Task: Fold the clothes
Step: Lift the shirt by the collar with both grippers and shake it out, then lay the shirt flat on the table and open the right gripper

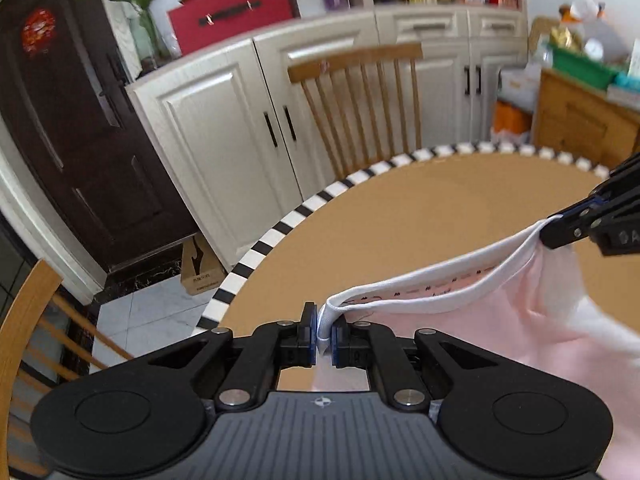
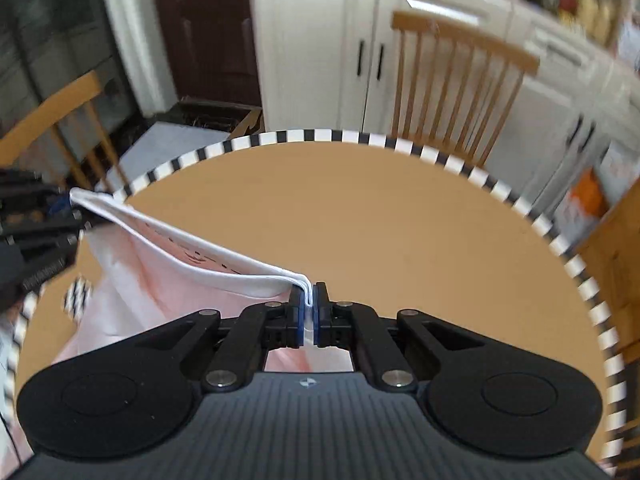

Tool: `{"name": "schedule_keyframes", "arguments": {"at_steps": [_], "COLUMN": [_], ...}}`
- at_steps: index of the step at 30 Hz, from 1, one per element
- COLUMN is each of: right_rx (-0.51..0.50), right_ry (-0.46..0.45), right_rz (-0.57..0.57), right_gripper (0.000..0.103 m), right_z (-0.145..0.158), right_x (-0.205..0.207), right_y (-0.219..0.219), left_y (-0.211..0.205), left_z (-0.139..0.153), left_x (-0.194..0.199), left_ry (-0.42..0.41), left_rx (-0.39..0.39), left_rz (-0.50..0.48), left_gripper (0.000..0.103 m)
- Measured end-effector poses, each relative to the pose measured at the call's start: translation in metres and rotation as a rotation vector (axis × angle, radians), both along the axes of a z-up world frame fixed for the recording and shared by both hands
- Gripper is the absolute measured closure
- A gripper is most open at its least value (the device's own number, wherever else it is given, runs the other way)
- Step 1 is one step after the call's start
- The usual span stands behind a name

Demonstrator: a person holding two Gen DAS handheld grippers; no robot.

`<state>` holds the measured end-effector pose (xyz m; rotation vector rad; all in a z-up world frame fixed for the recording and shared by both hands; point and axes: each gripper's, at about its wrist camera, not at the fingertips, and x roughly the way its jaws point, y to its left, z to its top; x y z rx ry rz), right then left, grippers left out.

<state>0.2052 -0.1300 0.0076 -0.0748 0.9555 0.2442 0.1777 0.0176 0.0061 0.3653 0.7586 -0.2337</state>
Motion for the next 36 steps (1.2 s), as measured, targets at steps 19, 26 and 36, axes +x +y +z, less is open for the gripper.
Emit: {"name": "schedule_keyframes", "arguments": {"at_steps": [19, 26, 36], "right_rx": [0.006, 0.031, -0.043], "right_ry": [0.212, 0.322, 0.302], "right_rz": [0.039, -0.012, -0.004], "right_gripper": [0.066, 0.066, 0.103], "right_z": [-0.064, -0.101, -0.103], "right_x": [-0.026, -0.081, -0.077], "right_y": [-0.092, -0.130, -0.123], "left_y": [0.040, 0.032, 0.010], "left_z": [-0.055, -0.099, -0.108], "left_x": [-0.004, -0.074, -0.077], "left_ry": [0.276, 0.347, 0.348], "left_rx": [-0.097, -0.102, -0.119], "left_rz": [-0.121, -0.038, 0.036], "left_gripper": [0.024, 0.028, 0.100]}}
